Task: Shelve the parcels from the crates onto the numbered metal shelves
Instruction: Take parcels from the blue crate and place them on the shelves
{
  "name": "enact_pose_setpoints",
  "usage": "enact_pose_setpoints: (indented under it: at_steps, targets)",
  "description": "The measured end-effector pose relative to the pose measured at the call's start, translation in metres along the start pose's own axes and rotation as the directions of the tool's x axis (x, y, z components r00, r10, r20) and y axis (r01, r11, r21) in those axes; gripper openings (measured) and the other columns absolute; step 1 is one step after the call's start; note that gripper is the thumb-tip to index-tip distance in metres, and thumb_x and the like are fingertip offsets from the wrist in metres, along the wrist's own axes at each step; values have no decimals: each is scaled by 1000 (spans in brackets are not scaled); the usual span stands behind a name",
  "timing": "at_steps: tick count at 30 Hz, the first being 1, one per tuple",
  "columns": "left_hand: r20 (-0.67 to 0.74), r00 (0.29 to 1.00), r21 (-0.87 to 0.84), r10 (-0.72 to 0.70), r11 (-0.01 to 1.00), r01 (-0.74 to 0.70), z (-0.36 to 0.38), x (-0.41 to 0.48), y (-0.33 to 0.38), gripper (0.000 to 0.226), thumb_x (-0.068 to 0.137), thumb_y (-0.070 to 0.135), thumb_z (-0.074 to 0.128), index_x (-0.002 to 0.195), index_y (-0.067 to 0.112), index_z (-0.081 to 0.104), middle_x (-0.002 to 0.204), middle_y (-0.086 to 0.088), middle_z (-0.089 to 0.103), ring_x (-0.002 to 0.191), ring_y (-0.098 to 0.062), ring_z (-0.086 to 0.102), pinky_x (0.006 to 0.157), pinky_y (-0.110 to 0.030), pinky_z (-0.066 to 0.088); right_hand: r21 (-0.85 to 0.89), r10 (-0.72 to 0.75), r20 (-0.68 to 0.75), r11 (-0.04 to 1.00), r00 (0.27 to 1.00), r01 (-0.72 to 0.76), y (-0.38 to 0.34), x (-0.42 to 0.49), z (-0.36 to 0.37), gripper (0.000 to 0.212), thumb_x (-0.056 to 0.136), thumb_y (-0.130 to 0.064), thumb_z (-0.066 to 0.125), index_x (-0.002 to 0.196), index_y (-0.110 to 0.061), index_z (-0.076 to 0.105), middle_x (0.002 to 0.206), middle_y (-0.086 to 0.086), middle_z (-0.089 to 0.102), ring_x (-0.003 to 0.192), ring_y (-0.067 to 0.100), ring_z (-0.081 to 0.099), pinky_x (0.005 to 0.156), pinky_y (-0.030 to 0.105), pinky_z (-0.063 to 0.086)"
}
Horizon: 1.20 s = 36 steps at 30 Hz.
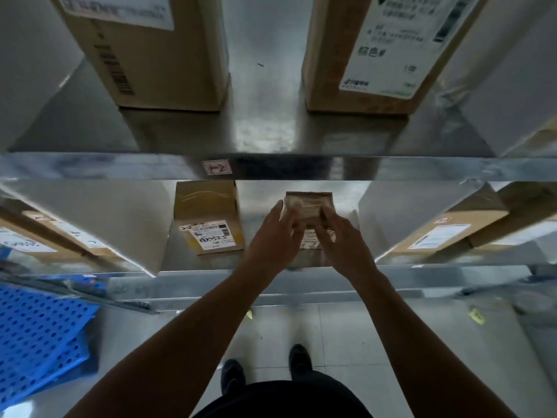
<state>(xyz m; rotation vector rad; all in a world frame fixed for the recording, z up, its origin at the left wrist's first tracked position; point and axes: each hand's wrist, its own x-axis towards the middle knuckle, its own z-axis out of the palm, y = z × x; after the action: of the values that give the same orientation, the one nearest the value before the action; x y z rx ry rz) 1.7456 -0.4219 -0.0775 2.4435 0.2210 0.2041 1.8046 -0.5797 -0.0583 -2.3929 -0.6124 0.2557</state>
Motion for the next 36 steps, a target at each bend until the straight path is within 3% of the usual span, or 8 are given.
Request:
enact_pose_setpoints:
  at_steps: [3, 7, 10, 12, 15, 19, 29, 36]
  targets:
    - [12, 998, -39, -63, 997, 63, 4, 3, -4, 42, 110, 31, 46, 150, 21, 43, 146, -12, 54, 124, -25, 59, 98, -34, 52, -6, -37, 2, 999, 999, 37, 9, 0, 5, 50, 110, -33, 49, 156, -16, 42, 141, 11, 64, 121, 26, 67, 102, 41, 57]
    - [-95, 992, 83, -79, 993, 87, -8, -4, 2, 44, 107, 32, 50, 148, 17, 48, 155, -13, 47, 145, -30, 41, 113, -47, 41, 22, -63, 54, 998, 997, 62, 17, 6, 2, 52, 109, -37, 49, 156, -16, 42, 148, 11, 58, 132, 28, 58, 112, 47, 50]
    - [-307, 951, 210, -46, 971, 115, -38, -10, -4, 49, 103, 44, 50, 144, 17, 52, 153, -11, 50, 147, -33, 38, 117, -50, 37, -27, -83, 60, 996, 995, 84, 18, 11, 0, 60, 108, -51, 40, 156, -16, 41, 159, 12, 45, 150, 33, 37, 126, 54, 28]
    - [-371, 922, 310, -113, 921, 237, -61, -9, -16, 52, 100, 51, 46, 142, 19, 52, 152, -13, 49, 146, -36, 37, 120, -54, 32, -44, -90, 53, 995, 995, 92, 14, 17, 0, 67, 103, -53, 33, 160, -19, 35, 167, 12, 33, 158, 35, 20, 130, 53, 14]
    - [-323, 900, 341, -293, 851, 399, -83, -8, -35, 52, 100, 51, 46, 144, 23, 50, 153, -11, 45, 145, -37, 33, 121, -54, 24, -111, -136, 86, 983, 987, 145, 4, 29, 6, 63, 105, -51, 33, 163, -24, 31, 172, 13, 21, 161, 36, 8, 129, 57, 11]
    - [-295, 932, 436, -212, 838, 329, -85, -15, -45, 53, 98, 43, 52, 147, 23, 51, 151, -7, 48, 141, -33, 37, 118, -48, 27, -251, -188, 130, 944, 974, 215, -2, 38, 17, 58, 109, -45, 42, 162, -25, 31, 175, 12, 8, 162, 36, 0, 128, 62, 8]
    - [-279, 949, 448, -147, 854, 264, -90, -18, -48, 53, 97, 42, 59, 145, 22, 54, 151, -5, 50, 142, -34, 40, 118, -51, 29, -228, -157, 66, 959, 985, 168, -5, 30, 23, 59, 105, -44, 52, 160, -25, 39, 174, 14, 11, 161, 37, 1, 128, 59, 14]
    - [-304, 933, 391, -191, 869, 305, -87, -27, -39, 54, 97, 46, 58, 144, 19, 53, 153, -10, 48, 145, -40, 36, 118, -58, 28, -277, -197, 133, 934, 971, 227, -3, 31, 17, 65, 106, -54, 46, 163, -27, 31, 175, 14, 3, 160, 39, -11, 129, 59, 0]
